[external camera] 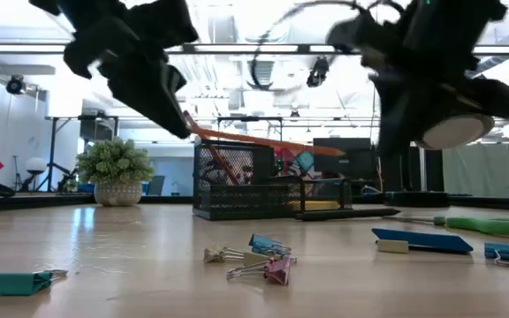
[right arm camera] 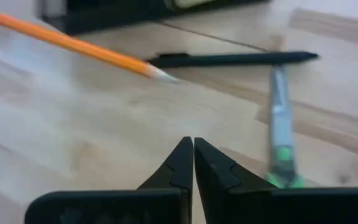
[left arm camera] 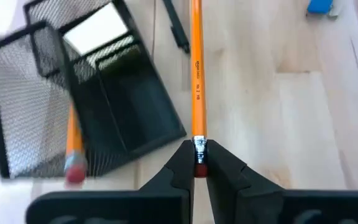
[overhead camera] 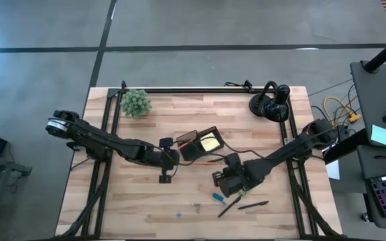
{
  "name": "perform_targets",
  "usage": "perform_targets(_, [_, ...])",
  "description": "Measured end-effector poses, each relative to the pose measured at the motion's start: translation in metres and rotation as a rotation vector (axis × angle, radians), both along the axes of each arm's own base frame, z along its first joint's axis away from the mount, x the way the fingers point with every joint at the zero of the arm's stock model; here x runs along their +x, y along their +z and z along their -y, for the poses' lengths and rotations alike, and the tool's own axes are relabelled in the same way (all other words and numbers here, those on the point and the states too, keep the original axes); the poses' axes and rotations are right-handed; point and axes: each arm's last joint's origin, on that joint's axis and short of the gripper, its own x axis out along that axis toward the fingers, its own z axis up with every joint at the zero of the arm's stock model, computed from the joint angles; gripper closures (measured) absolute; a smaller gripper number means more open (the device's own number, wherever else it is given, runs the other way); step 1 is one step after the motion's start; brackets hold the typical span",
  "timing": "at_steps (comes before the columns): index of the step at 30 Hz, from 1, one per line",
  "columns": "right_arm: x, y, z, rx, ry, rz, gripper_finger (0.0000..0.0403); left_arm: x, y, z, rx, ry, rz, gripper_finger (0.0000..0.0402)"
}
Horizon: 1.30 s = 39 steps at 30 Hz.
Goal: Pick and place office supplies into organizer
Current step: Put the orange pencil into the black desk organizer
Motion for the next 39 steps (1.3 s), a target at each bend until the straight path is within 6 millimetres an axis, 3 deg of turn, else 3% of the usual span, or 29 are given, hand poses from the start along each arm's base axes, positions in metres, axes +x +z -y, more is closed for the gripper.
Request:
perform_targets(9, [-0.005, -0.014, -0.009, 0.103, -0.011, 0.017, 0.0394, -0.010, 0.003, 0.015, -0.042, 0.026, 0.015, 0.0397])
perform_targets(16, [-0.005, -0.015, -0.014, 0.123, 0.001, 0.059, 0.0394, -0.014, 0.009, 0.020, -0.041, 0.028, -0.074, 0.0397])
perform_targets(21, [-0.013, -0.010, -0.029, 0.083, 0.010, 0.093, 0.0394, -0.023, 0.048, 0.015, 0.085, 0.043, -0.197, 0.0397])
perform_targets(27, [-0.031, -0.012, -0.047, 0.080, -0.043, 0.105, 0.0394, -0.034, 0.125, 0.008, 0.239, 0.071, -0.268, 0.0397])
perform_targets(31, [-0.042, -0.013, -0.053, 0.056, -0.082, 0.112, 0.0394, -0.041, 0.163, 0.003, 0.295, 0.119, -0.387, 0.0397])
perform_targets(35, [-0.045, -0.013, -0.055, 0.042, -0.083, 0.122, 0.0394, -0.031, 0.182, -0.002, 0.160, 0.150, -0.330, 0.0397])
perform_targets(39, [-0.045, -0.013, -0.055, 0.027, -0.081, 0.140, 0.0394, -0.016, 0.172, -0.017, 0.157, 0.257, -0.366, 0.0397])
